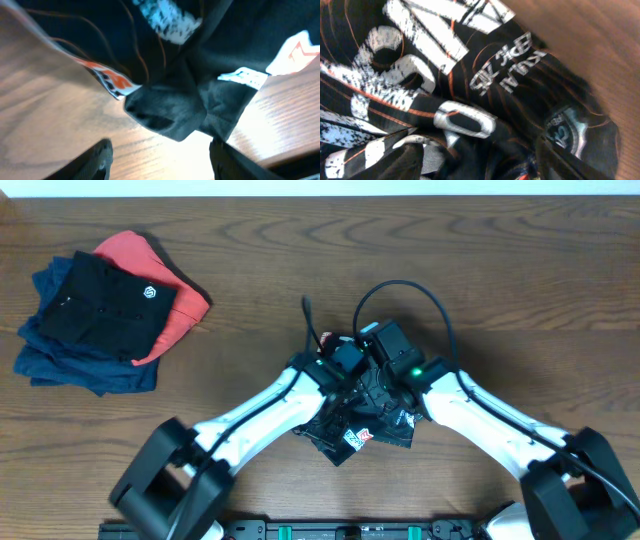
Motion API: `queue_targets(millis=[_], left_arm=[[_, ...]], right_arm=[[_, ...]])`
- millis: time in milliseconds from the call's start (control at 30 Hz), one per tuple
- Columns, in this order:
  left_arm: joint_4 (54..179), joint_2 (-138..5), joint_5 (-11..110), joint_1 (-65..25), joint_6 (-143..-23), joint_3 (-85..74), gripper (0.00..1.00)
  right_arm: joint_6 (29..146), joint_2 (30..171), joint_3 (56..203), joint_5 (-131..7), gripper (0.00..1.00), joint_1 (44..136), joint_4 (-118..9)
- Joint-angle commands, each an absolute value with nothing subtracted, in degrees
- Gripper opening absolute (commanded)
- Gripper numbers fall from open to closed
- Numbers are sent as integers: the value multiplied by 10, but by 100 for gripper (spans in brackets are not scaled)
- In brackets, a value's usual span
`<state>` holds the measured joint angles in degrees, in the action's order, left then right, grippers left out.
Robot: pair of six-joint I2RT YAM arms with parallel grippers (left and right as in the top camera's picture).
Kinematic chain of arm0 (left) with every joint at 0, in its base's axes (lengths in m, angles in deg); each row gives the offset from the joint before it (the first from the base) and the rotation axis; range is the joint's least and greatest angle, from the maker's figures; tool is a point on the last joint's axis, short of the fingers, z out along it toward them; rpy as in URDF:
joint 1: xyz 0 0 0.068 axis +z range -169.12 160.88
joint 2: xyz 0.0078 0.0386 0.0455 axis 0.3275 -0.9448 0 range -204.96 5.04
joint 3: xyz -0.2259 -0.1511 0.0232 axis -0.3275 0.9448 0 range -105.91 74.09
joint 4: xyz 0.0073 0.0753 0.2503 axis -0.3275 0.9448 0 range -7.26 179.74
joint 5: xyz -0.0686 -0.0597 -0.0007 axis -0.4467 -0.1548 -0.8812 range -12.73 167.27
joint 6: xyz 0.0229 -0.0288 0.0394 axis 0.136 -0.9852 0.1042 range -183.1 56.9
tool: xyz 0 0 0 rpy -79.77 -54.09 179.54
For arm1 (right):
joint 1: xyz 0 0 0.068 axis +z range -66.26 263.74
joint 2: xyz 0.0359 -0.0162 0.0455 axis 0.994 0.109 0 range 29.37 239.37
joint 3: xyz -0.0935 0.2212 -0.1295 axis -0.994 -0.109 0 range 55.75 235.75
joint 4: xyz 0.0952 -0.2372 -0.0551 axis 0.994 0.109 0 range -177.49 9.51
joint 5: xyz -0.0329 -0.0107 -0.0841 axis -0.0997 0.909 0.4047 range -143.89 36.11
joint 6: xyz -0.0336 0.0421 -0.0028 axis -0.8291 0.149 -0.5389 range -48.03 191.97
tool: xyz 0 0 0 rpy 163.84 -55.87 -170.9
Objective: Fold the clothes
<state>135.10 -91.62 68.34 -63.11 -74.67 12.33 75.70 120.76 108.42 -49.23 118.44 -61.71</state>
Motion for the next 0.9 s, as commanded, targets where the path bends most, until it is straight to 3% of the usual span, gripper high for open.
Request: queue_targets(millis=[0, 200, 500, 867], left_arm=[[1338, -877, 703, -632, -772, 117, 64], [1303, -864, 675, -632, -811, 122, 63], [1262, -864, 634, -632, -892, 174, 63], [1258, -898, 630, -631, -965, 179, 64]], right_arm=[[762, 1156, 1113, -512, 75, 1175, -613], [773, 1104, 1115, -511, 69, 1125, -593], [797, 1091, 1115, -519, 70, 1023, -548], [797, 1084, 1116, -533, 69, 999, -523]])
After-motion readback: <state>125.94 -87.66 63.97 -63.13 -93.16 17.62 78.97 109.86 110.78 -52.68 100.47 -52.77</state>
